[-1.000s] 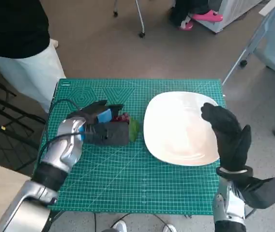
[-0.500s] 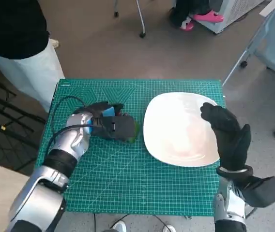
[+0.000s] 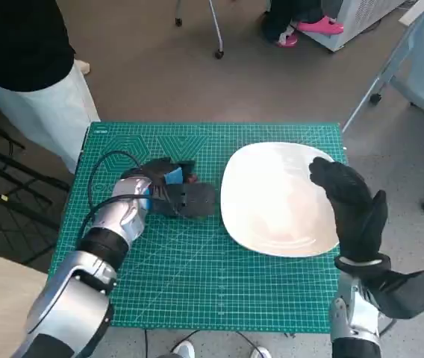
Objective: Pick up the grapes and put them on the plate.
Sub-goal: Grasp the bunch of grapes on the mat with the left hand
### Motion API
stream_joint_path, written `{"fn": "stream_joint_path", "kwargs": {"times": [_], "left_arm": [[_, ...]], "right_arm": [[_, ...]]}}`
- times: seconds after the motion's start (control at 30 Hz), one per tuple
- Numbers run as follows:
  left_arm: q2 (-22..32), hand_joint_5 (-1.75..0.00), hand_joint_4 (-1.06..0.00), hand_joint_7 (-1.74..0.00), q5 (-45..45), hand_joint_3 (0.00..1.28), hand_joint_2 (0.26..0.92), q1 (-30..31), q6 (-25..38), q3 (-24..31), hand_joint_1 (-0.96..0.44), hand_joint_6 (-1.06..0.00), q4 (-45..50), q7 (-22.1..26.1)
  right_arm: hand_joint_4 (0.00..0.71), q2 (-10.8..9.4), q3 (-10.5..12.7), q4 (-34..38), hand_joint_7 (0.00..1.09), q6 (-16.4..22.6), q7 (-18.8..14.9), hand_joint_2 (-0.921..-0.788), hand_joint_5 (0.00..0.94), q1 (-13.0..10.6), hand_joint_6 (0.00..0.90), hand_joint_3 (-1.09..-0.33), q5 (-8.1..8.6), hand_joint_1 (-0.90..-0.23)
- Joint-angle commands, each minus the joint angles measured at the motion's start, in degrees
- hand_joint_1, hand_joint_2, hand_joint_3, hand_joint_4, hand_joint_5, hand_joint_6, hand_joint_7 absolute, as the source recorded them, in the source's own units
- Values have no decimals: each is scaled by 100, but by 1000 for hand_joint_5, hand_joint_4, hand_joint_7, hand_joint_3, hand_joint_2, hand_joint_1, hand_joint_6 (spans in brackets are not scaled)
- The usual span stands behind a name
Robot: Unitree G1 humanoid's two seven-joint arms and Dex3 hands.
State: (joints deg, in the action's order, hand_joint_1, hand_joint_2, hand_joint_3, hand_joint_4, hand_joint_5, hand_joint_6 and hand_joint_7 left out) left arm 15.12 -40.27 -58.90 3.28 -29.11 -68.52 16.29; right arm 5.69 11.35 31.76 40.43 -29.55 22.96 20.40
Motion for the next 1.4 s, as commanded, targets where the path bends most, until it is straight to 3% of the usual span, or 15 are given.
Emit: {"fn": "stream_joint_path", "kwargs": {"times": [0.03, 0.83, 1.0, 1.13, 1.23, 1.4], "left_arm": [[-100, 1, 1, 0, -17, 6, 719, -127, -20, -113, -158, -132, -254, 50], [-251, 1, 1, -2, 30, 6, 730, -249, -13, -273, -154, -136, -586, 106], [-260, 1, 1, -7, 112, 9, 740, -230, 20, -185, -44, -148, -598, 13], [-253, -3, -14, -21, 112, 36, 788, -193, -28, -179, 106, -188, -576, -168], [-231, -8, -107, -25, -28, 89, 844, -143, -129, -304, 171, -275, -567, -470], [-211, -32, -507, -19, -278, 228, 907, -69, -218, -552, 160, -486, -598, -993]], "right_arm": [[414, 34, 38, 29, 486, -114, -48, -921, 3, -73, 143, -873, 67, -602], [415, 60, 78, -49, 487, -91, -36, -921, 3, -125, 144, -873, 48, -603], [415, 56, 86, -53, 487, -83, -15, -921, 3, -125, 144, -874, 24, -604], [416, 47, 83, -60, 487, -74, 5, -921, 3, -123, 145, -874, 2, -604], [417, 43, 84, -51, 486, -82, 14, -921, 3, -108, 145, -874, -3, -605], [420, 36, 85, -42, 485, -92, 32, -921, 4, -88, 146, -874, -10, -605]]}}
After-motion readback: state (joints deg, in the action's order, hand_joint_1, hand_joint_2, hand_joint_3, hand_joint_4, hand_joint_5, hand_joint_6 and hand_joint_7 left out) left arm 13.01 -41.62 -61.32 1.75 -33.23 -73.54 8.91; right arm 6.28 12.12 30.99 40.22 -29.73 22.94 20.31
